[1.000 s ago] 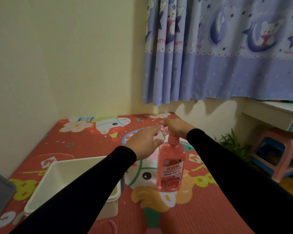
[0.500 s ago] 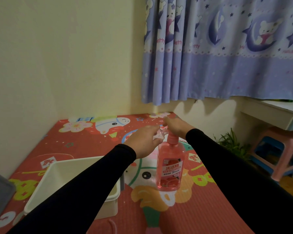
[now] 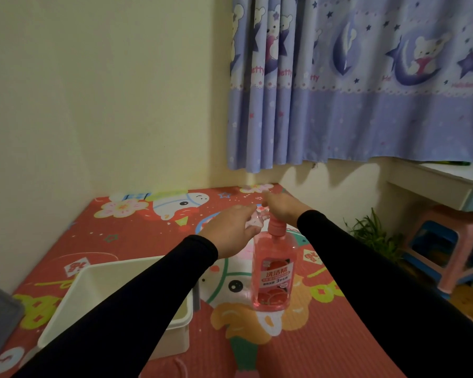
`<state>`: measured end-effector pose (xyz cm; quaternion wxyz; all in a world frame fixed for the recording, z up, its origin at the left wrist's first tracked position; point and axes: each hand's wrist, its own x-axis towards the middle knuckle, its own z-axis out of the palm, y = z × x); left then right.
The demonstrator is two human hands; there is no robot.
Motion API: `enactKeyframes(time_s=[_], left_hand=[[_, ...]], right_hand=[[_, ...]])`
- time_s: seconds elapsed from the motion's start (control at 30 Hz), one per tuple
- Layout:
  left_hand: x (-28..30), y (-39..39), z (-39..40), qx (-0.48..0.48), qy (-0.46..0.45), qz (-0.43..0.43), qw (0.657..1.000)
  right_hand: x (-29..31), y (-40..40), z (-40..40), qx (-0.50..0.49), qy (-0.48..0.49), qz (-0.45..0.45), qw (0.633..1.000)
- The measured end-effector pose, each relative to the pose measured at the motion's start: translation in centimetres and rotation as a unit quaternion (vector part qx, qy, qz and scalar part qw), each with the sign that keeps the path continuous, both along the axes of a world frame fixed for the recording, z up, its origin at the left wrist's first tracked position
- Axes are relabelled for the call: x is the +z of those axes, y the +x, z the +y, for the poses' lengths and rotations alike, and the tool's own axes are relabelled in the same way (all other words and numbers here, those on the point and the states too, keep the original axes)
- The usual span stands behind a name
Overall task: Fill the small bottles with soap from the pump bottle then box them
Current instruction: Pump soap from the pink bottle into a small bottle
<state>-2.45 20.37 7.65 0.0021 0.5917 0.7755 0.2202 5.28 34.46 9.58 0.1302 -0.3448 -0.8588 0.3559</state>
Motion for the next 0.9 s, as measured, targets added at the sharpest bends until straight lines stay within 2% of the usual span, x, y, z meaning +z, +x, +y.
enactKeyframes(time_s=[0.3, 0.53, 0.7, 0.8, 0.9], left_hand=[[0.8, 0.2, -0.2, -0.01, 0.029, 0.0, 1.0], [0.4, 0.3, -0.2, -0.001, 0.001, -0.001, 1.0], [1.5, 0.4, -0.3, -0.004, 0.017, -0.008, 1.0], [1.0, 0.3, -0.2, -0.002, 0.019, -0.006, 1.0], [0.0, 0.2, -0.2, -0.001, 0.015, -0.004, 1.0]], right_hand=[[0.6, 0.0, 0.0, -0.01, -0.004, 0.03, 0.999], [0.0, 0.4, -0.2, 0.002, 0.018, -0.021, 1.0], [1.6, 0.2, -0.2, 0.004, 0.025, 0.004, 1.0], [0.9, -0.2, -0.1, 0.003, -0.007, 0.028, 1.0], [0.0, -0.2, -0.2, -0.01, 0.007, 0.0, 1.0]])
